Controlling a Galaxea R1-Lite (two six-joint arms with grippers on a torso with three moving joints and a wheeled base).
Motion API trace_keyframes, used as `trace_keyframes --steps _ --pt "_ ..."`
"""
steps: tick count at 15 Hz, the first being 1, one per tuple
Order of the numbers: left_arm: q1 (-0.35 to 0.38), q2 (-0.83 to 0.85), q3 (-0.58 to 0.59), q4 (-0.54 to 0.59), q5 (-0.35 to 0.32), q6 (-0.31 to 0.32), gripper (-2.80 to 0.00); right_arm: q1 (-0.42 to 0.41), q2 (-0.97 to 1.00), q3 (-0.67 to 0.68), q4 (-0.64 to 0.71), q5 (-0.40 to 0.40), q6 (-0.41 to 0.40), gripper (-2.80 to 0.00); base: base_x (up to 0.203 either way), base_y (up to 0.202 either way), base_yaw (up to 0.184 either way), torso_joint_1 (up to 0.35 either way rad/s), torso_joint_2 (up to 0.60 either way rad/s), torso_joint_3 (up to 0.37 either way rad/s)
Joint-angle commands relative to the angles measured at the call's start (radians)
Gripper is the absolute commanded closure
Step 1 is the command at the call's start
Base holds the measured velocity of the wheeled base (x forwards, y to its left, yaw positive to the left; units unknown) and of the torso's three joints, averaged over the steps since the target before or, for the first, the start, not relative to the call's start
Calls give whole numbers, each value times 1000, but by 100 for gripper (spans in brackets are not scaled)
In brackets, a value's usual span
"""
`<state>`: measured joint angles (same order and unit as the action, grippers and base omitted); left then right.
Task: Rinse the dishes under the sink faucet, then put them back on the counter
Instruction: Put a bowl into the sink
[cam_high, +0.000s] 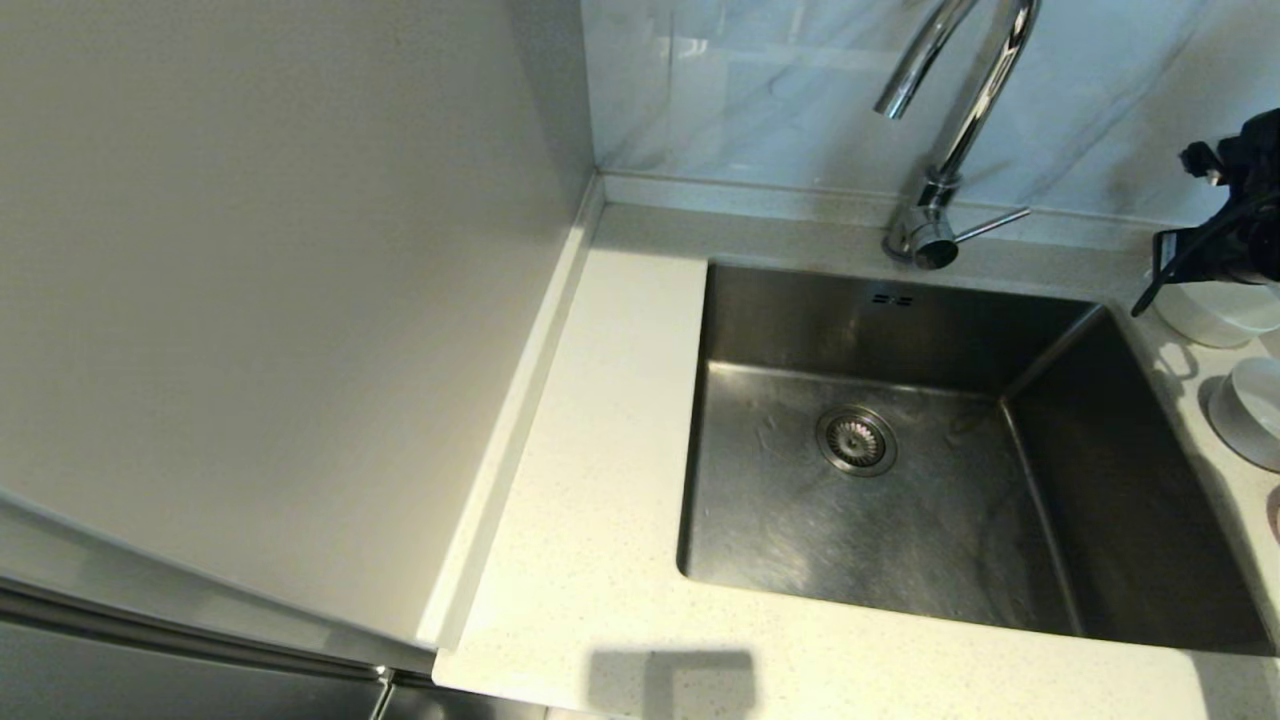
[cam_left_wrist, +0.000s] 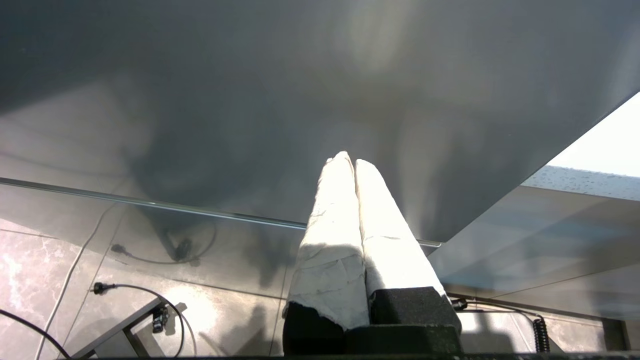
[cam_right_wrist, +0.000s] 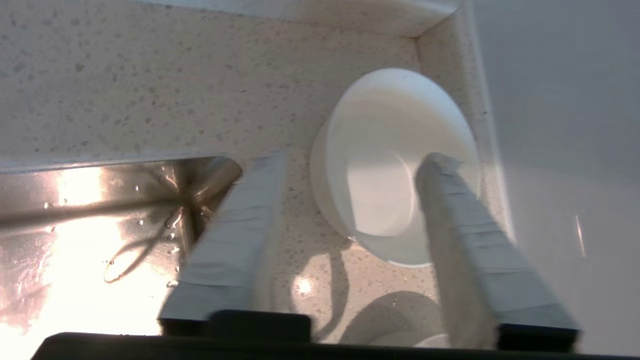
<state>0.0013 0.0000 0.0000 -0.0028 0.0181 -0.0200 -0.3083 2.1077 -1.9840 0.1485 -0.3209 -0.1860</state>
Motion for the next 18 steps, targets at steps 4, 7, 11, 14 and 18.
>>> trace_keyframes --steps 4,7,11,14,18 --pt "0 -3 0 0 0 0 0 -3 50 -1 -3 -5 -1 -280 0 0 0 0 0 0" --pt "0 -3 0 0 0 -1 0 -11 87 -1 -64 -12 -1 -280 0 0 0 0 0 0" --pt "0 -3 0 0 0 0 0 -20 95 1 -63 -12 -1 -280 0 0 0 0 0 0" --pt "0 -3 0 0 0 0 0 -27 103 1 -64 -12 1 -280 0 0 0 0 0 0" --pt "0 -3 0 0 0 -1 0 -45 103 1 -63 -14 5 0 0 0 0 0 0 0"
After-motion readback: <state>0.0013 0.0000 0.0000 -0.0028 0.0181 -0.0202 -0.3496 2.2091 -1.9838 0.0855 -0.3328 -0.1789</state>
